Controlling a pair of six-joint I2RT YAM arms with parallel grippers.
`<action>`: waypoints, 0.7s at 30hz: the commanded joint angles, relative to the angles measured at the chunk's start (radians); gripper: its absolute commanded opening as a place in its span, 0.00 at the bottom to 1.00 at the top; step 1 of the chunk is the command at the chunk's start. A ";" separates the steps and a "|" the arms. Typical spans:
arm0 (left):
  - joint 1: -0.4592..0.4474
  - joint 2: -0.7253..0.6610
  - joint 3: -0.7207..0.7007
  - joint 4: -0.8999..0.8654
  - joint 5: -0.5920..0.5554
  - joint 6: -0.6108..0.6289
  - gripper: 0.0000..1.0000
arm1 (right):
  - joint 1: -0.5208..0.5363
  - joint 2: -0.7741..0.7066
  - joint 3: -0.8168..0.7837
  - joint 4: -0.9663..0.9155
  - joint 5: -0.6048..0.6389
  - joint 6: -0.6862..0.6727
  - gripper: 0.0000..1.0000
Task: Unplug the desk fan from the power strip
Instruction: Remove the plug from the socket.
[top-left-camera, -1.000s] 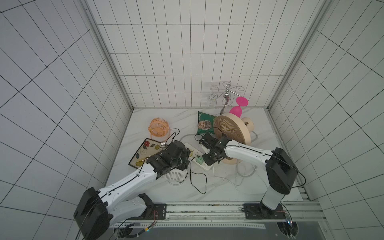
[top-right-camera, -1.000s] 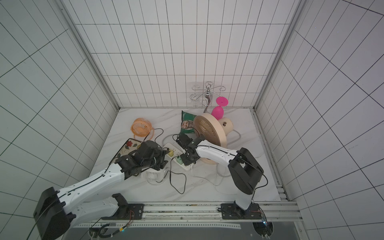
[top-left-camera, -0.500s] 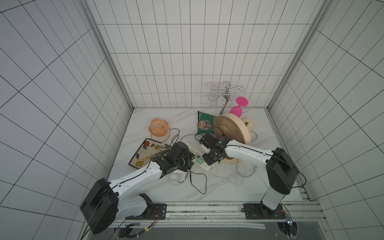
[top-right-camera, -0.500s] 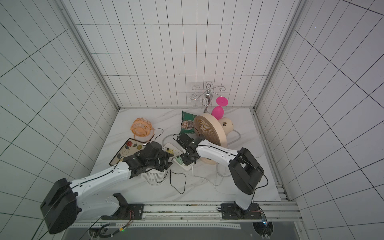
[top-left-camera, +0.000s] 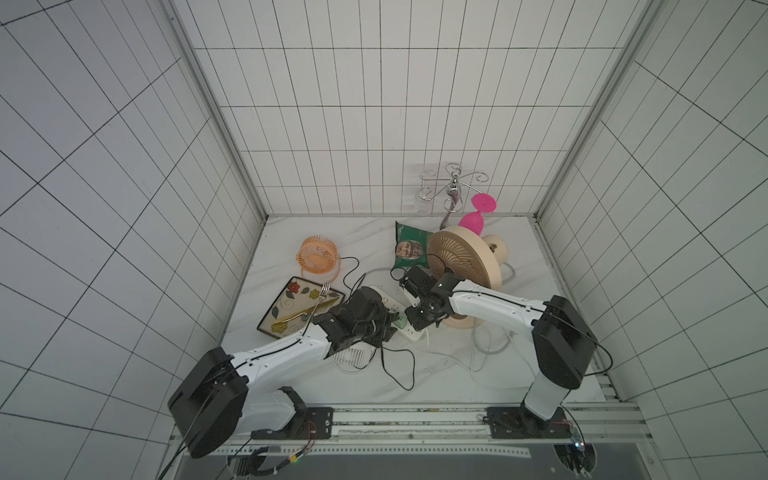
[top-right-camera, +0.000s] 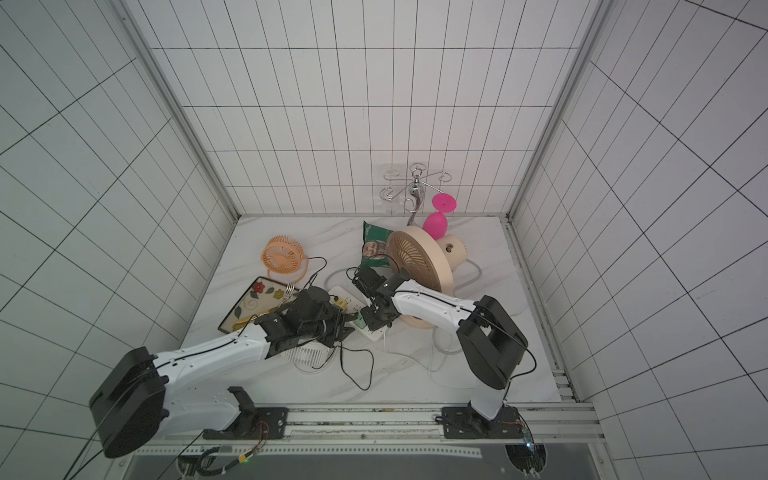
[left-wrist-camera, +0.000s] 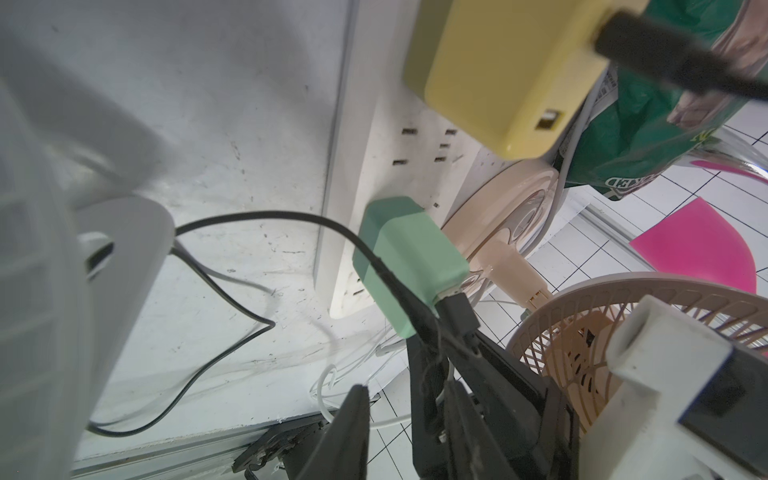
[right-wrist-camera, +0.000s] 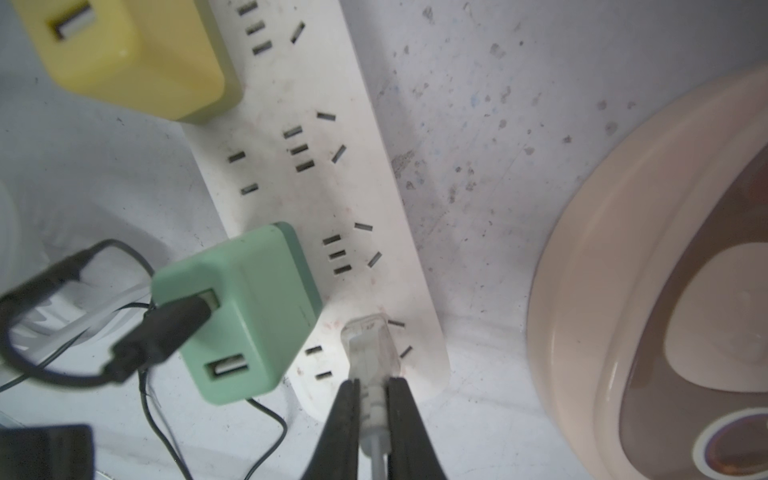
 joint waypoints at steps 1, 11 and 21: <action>0.001 0.019 -0.018 0.064 0.021 0.020 0.33 | 0.015 -0.014 -0.008 0.043 -0.048 0.027 0.07; 0.048 0.075 -0.032 0.149 0.085 0.057 0.34 | 0.017 -0.028 -0.017 0.052 -0.024 -0.019 0.06; 0.076 0.089 -0.046 0.133 0.097 0.087 0.34 | 0.017 -0.032 -0.016 0.060 -0.024 -0.045 0.05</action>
